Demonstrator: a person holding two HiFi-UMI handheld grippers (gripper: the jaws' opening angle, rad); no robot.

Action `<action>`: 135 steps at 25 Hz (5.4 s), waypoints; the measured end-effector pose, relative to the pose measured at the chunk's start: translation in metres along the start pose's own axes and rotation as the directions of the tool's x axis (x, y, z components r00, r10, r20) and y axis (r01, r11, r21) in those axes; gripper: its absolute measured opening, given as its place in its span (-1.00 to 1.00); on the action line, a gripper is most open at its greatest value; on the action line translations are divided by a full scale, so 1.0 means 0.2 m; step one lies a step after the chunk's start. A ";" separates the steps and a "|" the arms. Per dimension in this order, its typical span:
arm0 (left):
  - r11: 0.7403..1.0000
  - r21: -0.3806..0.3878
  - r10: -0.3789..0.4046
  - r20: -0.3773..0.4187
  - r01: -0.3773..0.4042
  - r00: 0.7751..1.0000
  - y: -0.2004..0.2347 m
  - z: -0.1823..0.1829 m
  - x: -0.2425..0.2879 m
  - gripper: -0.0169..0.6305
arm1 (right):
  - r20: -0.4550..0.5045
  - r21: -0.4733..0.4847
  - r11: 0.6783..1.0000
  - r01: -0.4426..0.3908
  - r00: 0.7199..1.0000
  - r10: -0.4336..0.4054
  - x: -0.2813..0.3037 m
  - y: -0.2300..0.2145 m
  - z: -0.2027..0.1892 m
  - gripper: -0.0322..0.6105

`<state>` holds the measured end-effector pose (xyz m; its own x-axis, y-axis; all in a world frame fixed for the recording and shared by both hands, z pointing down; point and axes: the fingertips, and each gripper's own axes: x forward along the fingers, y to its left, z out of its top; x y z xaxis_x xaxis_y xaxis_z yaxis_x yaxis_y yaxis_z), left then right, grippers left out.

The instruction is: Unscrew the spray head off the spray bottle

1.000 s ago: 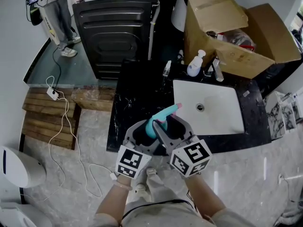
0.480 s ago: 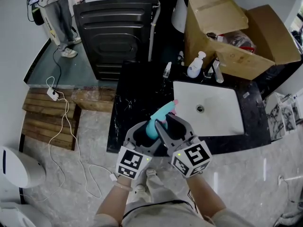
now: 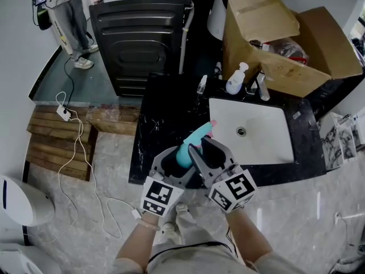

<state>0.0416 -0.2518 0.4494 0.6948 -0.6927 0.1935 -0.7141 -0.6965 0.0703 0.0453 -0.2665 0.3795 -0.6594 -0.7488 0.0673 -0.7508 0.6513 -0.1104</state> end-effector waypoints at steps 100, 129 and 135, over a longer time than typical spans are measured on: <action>0.952 -0.069 0.307 0.147 -0.300 0.940 0.20 0.16 -0.70 -0.93 | 0.146 -0.031 0.988 0.150 0.979 -0.144 -0.57 -0.11 0.31 -0.47; 0.935 -0.058 0.353 0.181 -0.349 0.918 0.13 0.16 -0.92 -0.93 | 0.094 -0.012 0.977 0.212 0.973 -0.210 -0.82 0.01 0.05 -0.47; 0.935 -0.058 0.354 0.191 -0.349 0.916 0.13 0.17 -0.94 -0.93 | 0.105 -0.007 0.975 0.224 0.969 -0.222 -0.84 0.03 0.05 -0.47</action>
<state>-0.1038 -0.1455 0.3824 0.4001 -0.9164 0.0147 -0.9154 -0.3988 0.0547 0.1518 -0.1374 0.3572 -0.4688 -0.8832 -0.0143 -0.8795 0.4682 -0.0852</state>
